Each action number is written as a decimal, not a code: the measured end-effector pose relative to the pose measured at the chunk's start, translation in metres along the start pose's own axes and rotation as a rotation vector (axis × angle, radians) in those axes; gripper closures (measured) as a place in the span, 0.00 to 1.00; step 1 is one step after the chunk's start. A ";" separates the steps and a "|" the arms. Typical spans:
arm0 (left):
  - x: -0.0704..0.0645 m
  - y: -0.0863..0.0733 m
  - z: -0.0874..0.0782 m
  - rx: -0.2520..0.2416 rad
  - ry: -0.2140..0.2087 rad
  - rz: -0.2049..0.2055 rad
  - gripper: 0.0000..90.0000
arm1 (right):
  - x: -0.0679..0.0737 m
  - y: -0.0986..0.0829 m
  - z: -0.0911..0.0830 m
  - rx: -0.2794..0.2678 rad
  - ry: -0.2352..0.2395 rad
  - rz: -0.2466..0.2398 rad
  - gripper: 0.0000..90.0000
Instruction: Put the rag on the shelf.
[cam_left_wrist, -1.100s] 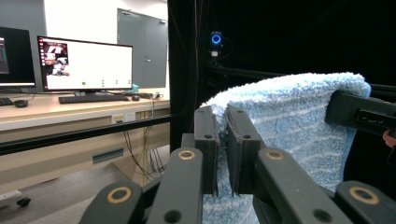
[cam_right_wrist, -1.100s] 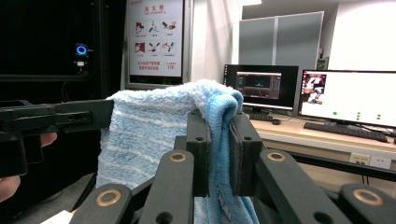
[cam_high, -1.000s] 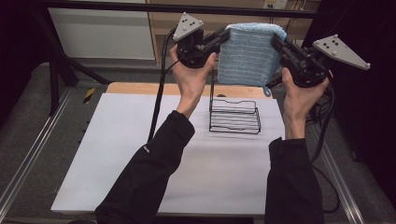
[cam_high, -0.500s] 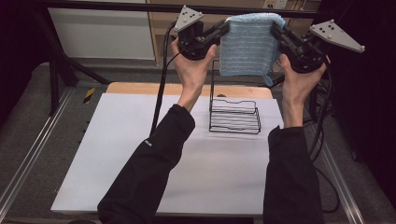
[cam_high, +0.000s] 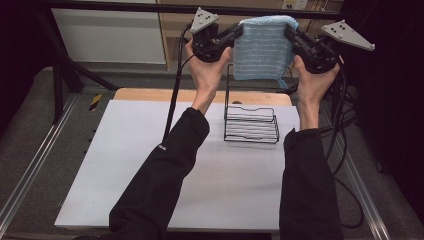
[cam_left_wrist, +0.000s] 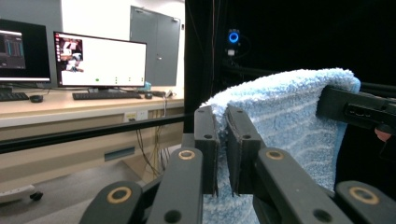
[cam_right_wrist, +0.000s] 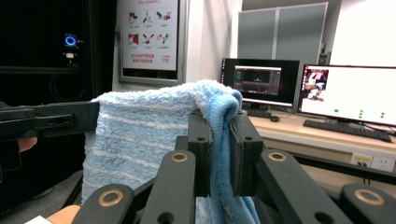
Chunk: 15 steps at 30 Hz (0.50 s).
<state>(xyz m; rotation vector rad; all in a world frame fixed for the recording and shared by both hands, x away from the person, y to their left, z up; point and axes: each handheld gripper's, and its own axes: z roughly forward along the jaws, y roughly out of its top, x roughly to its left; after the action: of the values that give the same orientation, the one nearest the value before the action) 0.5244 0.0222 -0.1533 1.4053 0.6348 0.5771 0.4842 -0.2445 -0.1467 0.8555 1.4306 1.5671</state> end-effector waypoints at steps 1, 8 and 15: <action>0.000 -0.002 0.001 0.001 -0.002 -0.003 0.93 | -0.001 -0.002 0.001 0.006 0.000 0.003 0.90; 0.002 -0.016 0.001 0.026 -0.013 -0.002 0.93 | -0.004 -0.017 0.000 0.032 0.008 0.007 0.90; 0.004 -0.032 0.000 0.057 -0.019 0.002 0.93 | -0.006 -0.037 -0.005 0.054 0.024 0.014 0.90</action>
<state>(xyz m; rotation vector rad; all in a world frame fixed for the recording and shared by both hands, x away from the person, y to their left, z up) 0.5272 0.0219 -0.1852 1.4630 0.6390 0.5497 0.4872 -0.2512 -0.1832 0.8829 1.4928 1.5596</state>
